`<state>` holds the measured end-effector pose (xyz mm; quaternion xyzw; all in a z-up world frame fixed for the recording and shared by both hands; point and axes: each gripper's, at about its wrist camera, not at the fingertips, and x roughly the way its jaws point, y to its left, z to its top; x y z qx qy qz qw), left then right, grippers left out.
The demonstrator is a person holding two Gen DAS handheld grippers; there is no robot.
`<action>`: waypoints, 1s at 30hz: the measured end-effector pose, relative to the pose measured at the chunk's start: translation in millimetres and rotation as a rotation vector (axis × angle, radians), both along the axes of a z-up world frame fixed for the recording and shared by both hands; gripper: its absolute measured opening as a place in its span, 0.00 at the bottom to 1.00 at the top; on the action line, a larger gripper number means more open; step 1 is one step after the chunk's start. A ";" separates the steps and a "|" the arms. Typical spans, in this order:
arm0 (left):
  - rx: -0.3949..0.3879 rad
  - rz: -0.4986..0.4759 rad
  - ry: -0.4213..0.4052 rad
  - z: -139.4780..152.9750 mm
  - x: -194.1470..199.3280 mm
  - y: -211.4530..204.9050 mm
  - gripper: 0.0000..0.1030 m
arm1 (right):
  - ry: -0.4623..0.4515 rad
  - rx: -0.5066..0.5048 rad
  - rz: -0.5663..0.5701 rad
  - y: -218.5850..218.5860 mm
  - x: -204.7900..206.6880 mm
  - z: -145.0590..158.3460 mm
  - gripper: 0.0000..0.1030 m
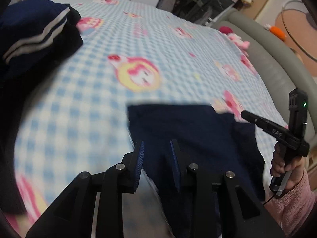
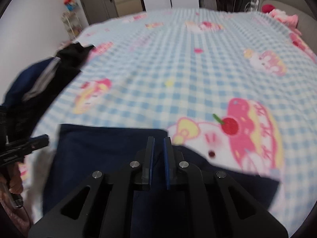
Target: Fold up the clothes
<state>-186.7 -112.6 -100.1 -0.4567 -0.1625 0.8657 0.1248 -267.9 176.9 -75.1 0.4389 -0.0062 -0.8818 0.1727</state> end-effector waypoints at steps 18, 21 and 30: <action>-0.157 0.082 -0.134 -33.6 109.2 33.9 0.27 | -0.078 0.011 -0.004 -8.2 176.0 -33.0 0.18; -0.122 0.077 -0.038 -16.2 120.2 42.7 0.27 | -0.057 0.017 -0.044 5.2 182.1 -25.9 0.18; -0.212 -0.038 -0.095 -40.3 124.4 88.5 0.27 | -0.079 0.022 -0.088 25.6 189.3 -31.8 0.18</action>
